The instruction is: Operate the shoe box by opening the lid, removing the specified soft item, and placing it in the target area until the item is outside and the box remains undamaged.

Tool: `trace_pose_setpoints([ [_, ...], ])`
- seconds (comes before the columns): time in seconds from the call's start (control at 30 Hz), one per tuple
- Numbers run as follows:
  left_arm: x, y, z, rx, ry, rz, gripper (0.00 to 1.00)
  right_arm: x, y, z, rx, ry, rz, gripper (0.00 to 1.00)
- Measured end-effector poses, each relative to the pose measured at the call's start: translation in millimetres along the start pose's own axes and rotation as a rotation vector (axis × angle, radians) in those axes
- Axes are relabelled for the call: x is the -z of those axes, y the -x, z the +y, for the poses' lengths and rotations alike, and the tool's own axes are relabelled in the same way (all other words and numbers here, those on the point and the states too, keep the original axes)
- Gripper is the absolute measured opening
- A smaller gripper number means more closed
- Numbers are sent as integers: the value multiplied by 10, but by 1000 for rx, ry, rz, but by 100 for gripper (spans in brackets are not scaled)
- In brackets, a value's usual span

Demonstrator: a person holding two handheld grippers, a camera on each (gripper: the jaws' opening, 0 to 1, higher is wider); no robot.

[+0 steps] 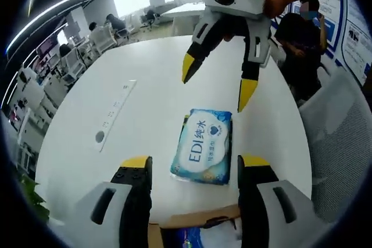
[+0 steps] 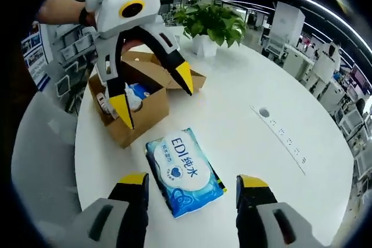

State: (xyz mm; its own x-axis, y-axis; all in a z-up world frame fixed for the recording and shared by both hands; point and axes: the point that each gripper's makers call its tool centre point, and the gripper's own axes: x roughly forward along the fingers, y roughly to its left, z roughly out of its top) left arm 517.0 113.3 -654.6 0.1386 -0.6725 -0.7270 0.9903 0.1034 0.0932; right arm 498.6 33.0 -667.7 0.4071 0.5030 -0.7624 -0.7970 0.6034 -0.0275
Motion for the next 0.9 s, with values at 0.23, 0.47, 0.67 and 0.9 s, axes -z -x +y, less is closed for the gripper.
trace_pose_setpoints([
  [0.23, 21, 241, -74, -28, 62, -40, 60, -151, 41, 117, 5, -95, -95, 58],
  [0.47, 40, 464, -72, -76, 142, -100, 61, -244, 72, 237, 8, -155, -153, 59],
  [0.67, 214, 655, -111, -111, 190, -119, 60, -360, 90, 353, 6, -242, -230, 60],
  [0.9, 408, 926, -82, -171, 297, -185, 62, -433, 105, 519, 8, -296, -278, 60],
])
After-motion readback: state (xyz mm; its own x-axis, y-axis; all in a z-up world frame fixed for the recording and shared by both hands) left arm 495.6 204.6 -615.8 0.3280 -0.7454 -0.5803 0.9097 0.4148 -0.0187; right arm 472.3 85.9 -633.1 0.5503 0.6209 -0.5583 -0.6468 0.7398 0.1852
